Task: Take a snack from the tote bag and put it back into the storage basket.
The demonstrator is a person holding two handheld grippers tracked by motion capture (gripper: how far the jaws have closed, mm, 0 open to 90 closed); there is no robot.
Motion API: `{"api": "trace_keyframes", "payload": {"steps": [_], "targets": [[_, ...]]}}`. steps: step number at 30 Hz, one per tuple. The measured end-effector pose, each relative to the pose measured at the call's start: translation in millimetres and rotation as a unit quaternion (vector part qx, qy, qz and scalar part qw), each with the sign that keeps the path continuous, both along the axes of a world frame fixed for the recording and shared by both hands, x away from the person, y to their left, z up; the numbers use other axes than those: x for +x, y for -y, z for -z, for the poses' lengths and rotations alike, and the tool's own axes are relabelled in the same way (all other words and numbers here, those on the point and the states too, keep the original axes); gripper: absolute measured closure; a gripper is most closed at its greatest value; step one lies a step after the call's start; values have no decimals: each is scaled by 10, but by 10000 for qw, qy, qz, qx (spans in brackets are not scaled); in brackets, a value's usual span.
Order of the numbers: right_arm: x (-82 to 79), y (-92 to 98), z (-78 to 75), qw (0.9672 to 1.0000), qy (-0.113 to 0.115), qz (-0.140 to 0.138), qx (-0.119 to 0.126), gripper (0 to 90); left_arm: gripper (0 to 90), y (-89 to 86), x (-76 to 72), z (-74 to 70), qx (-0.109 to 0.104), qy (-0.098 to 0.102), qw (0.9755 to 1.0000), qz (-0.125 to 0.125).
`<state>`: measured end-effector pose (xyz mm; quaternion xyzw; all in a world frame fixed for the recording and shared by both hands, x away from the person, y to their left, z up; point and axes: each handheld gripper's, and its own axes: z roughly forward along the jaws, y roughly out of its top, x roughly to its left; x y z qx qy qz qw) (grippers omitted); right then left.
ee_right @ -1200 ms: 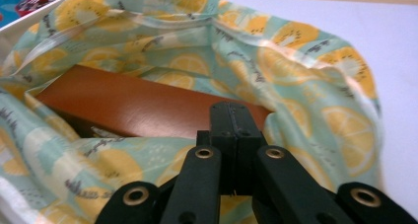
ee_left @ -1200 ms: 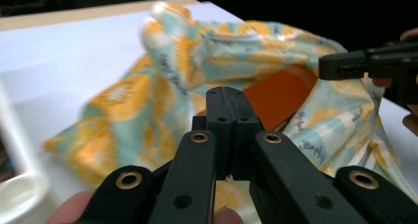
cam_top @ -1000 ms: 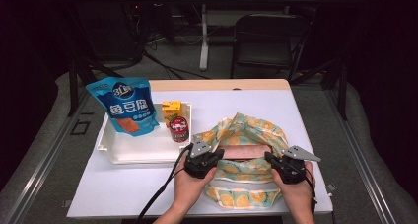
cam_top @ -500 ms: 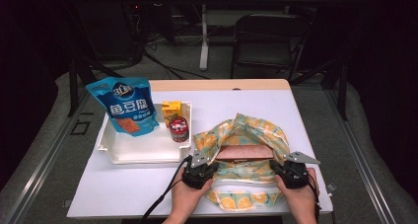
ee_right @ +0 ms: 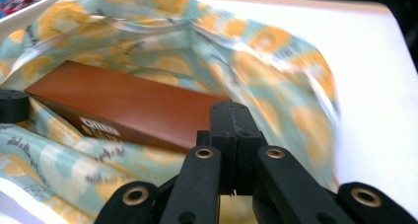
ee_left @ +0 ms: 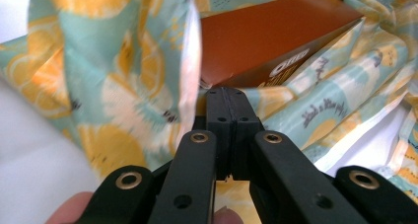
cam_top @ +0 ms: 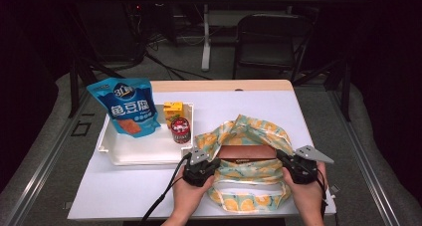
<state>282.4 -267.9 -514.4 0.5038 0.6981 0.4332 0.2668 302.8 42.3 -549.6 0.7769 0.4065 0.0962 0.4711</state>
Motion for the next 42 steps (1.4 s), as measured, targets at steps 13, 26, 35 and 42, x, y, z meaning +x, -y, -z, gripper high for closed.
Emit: {"api": "trace_keyframes", "payload": {"steps": [13,26,35,42], "targets": [[587,41,116,9979,-299,52,-569,900,898,76,102,54,96,-172,9998,89],[317,61,254,9964,-470,-602,-362,900,900,87,289,52,41,-347,9994,-66],[144,7,373,9919,-761,-942,-387,900,900,111,335,121,147,-489,9987,9],[39,42,125,9966,-66,-820,-101,843,894,106,163,8,-11,-231,9997,126]]}}
